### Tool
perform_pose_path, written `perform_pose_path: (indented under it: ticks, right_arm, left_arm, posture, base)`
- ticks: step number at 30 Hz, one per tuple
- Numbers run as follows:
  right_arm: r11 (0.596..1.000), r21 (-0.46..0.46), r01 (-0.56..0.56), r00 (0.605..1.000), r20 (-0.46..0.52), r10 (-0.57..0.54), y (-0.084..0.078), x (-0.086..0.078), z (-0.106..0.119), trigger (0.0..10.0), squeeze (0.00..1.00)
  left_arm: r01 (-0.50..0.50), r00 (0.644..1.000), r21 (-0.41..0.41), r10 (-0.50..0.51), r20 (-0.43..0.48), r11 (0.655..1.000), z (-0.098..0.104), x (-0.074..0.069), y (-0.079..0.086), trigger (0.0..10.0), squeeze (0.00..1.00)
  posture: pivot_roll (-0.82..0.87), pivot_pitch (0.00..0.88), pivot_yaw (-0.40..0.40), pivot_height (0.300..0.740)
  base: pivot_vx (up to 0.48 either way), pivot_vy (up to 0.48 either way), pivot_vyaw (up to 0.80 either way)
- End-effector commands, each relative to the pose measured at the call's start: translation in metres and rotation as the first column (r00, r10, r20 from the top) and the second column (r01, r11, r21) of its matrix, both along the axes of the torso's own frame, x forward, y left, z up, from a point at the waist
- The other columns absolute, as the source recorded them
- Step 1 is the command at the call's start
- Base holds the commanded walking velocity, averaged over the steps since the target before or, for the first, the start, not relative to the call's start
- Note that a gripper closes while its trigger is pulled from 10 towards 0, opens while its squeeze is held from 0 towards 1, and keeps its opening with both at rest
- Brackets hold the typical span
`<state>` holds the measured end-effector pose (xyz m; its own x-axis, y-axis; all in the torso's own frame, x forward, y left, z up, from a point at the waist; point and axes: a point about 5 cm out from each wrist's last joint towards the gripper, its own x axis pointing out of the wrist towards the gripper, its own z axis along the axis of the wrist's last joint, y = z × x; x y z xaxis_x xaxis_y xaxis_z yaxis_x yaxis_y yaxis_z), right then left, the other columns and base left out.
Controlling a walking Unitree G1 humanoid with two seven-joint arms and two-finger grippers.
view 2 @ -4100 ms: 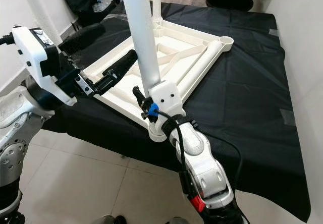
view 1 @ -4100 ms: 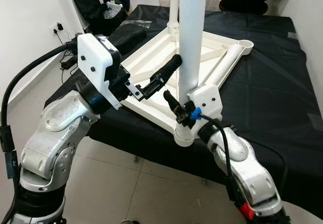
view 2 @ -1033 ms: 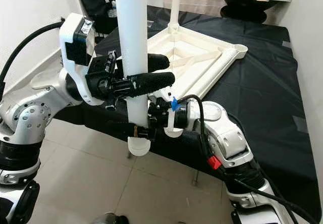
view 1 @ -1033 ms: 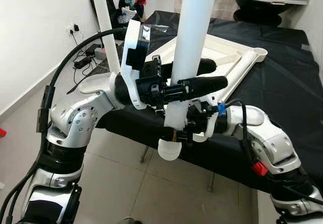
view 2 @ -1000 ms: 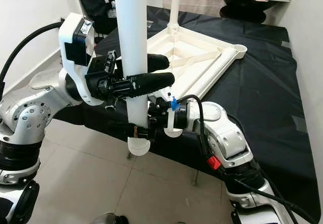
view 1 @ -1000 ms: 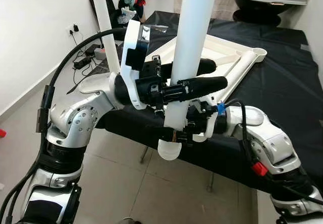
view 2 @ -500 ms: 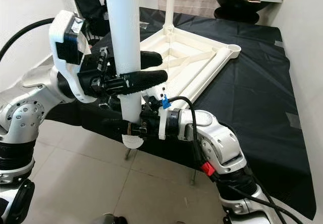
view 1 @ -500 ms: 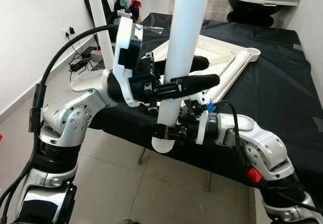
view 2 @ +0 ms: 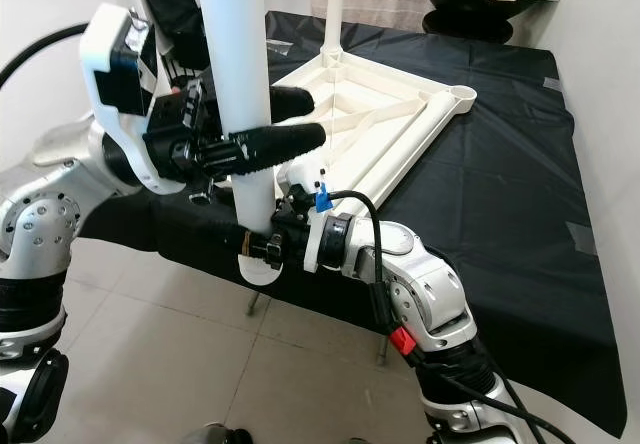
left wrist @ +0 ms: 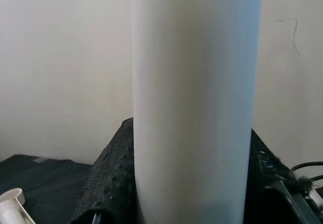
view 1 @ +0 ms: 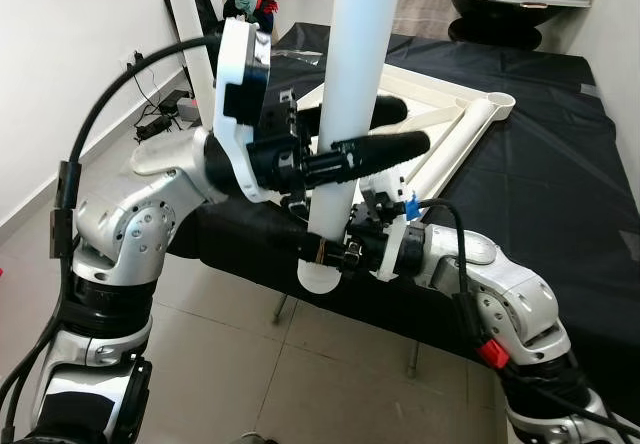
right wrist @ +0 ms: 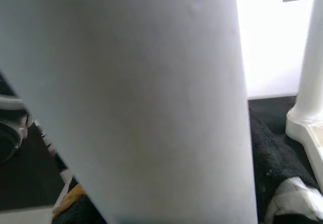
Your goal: Building children table
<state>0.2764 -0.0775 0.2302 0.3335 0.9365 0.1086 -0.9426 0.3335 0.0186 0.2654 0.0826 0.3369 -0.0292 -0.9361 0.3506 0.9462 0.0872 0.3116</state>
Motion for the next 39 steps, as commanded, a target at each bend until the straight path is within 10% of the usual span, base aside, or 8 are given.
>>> perform_pose_path:
  ticks: [1, 6, 8, 26, 28, 37, 38, 39]
  right_arm:
    - [0.99, 0.128, 0.057, 0.997, 0.042, -0.063, -0.006, 0.004, 0.016, 0.0, 0.0]
    - [0.99, 0.133, 0.045, 0.996, 0.069, -0.055, -0.004, 0.001, 0.016, 0.0, 0.0]
    - [0.991, 0.119, 0.052, 0.994, 0.091, -0.063, -0.001, 0.001, 0.013, 10.0, 0.0]
    - [0.981, 0.072, 0.179, 0.968, 0.166, -0.189, 0.001, 0.016, 0.008, 8.2, 0.0]
    - [0.981, 0.062, 0.182, 0.967, 0.171, -0.19, 0.0, 0.017, 0.008, 0.0, 0.0]
    - [0.978, 0.062, 0.2, 0.956, 0.204, -0.209, -0.004, 0.02, 0.011, 0.0, 0.0]
    - [0.977, 0.059, 0.205, 0.954, 0.21, -0.213, -0.004, 0.021, 0.011, 0.2, 0.0]
    - [0.976, 0.055, 0.209, 0.953, 0.214, -0.216, -0.005, 0.022, 0.011, 3.1, 0.0]
  left_arm:
    - [0.145, 0.989, 0.005, -0.145, 0.001, 0.989, -0.004, -0.012, -0.016, 0.0, 0.0]
    - [0.142, 0.99, -0.006, -0.142, -0.003, 0.99, -0.002, -0.011, -0.015, 0.0, 0.0]
    - [0.14, 0.99, -0.014, -0.14, -0.006, 0.99, -0.001, -0.011, -0.014, 0.0, 0.0]
    - [0.078, 0.996, -0.059, -0.08, -0.041, 0.995, 0.006, 0.0, -0.009, 0.0, 0.0]
    - [0.073, 0.996, -0.062, -0.076, -0.043, 0.995, 0.006, 0.002, -0.009, 0.0, 0.0]
    - [0.053, 0.997, -0.067, -0.057, -0.052, 0.996, 0.006, 0.005, -0.008, 0.0, 0.0]
    - [0.036, 0.998, -0.066, -0.039, -0.052, 0.997, 0.006, 0.006, -0.007, 2.9, 0.0]
    - [0.019, 0.997, -0.071, -0.024, -0.069, 0.997, 0.006, 0.01, -0.006, 10.0, 1.0]
  posture:
    - [-0.07, 0.072, -0.009, 0.74]
    - [-0.07, 0.07, -0.01, 0.74]
    - [-0.07, 0.07, -0.009, 0.74]
    - [-0.07, 0.074, -0.012, 0.74]
    - [-0.07, 0.076, -0.012, 0.74]
    - [-0.07, 0.078, -0.01, 0.74]
    - [-0.07, 0.078, -0.012, 0.74]
    - [-0.07, 0.08, -0.011, 0.74]
  base:
    - [0.0, 0.0, 0.0]
    - [0.0, 0.0, 0.0]
    - [0.0, 0.0, 0.0]
    - [0.0, 0.0, 0.0]
    - [0.0, 0.0, 0.0]
    - [0.0, 0.0, 0.0]
    - [0.0, 0.0, 0.0]
    - [0.0, 0.0, 0.0]
